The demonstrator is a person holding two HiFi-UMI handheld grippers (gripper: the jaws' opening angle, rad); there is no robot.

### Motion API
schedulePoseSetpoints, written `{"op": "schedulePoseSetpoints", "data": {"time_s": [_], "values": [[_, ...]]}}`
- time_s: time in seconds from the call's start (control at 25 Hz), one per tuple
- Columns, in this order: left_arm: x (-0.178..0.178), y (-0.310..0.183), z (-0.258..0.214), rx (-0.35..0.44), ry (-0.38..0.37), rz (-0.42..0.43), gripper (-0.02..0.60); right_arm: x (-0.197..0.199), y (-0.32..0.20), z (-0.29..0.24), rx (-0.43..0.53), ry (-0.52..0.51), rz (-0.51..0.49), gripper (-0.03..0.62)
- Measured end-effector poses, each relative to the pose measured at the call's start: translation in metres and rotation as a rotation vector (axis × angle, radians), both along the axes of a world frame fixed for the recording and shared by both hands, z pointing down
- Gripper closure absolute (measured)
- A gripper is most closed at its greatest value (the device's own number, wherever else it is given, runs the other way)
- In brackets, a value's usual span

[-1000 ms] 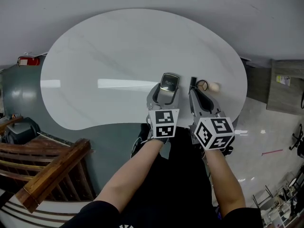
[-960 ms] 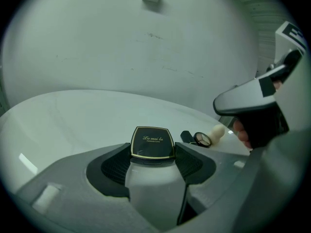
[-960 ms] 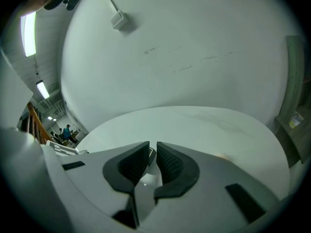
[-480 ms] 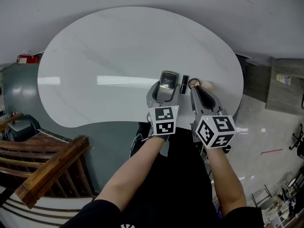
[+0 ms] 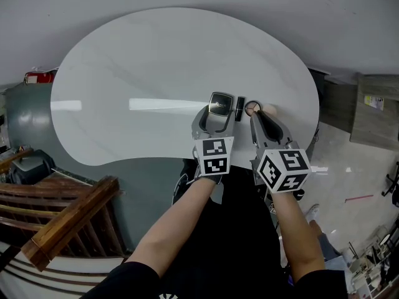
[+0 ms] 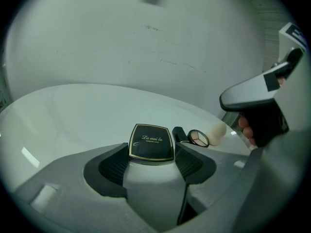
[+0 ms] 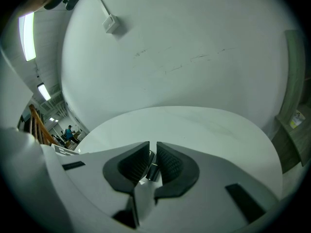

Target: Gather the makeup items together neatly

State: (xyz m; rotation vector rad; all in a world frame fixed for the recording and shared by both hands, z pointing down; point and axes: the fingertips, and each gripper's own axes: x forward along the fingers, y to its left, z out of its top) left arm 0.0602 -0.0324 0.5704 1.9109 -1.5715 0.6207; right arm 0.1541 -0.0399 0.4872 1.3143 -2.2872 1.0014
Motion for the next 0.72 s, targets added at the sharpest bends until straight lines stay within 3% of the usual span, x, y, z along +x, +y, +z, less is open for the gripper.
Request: {"op": "schedulePoseSetpoints", "data": {"time_s": [0.4,0.6,0.72], "values": [[-0.011,0.008,-0.022,0.021,0.003,0.016,0.288,0.003,0.002,0.003,0.007,0.001,0.012,0.54],[-0.008,0.008,-0.05,0.061,0.069,0.097,0.292,0.003,0.008,0.0,0.024,0.023,0.043,0.546],[-0.002,0.015,-0.07,0.088,0.115,0.169,0.376,0.0,0.016,-0.006,0.039,0.04,0.064,0.553]]}}
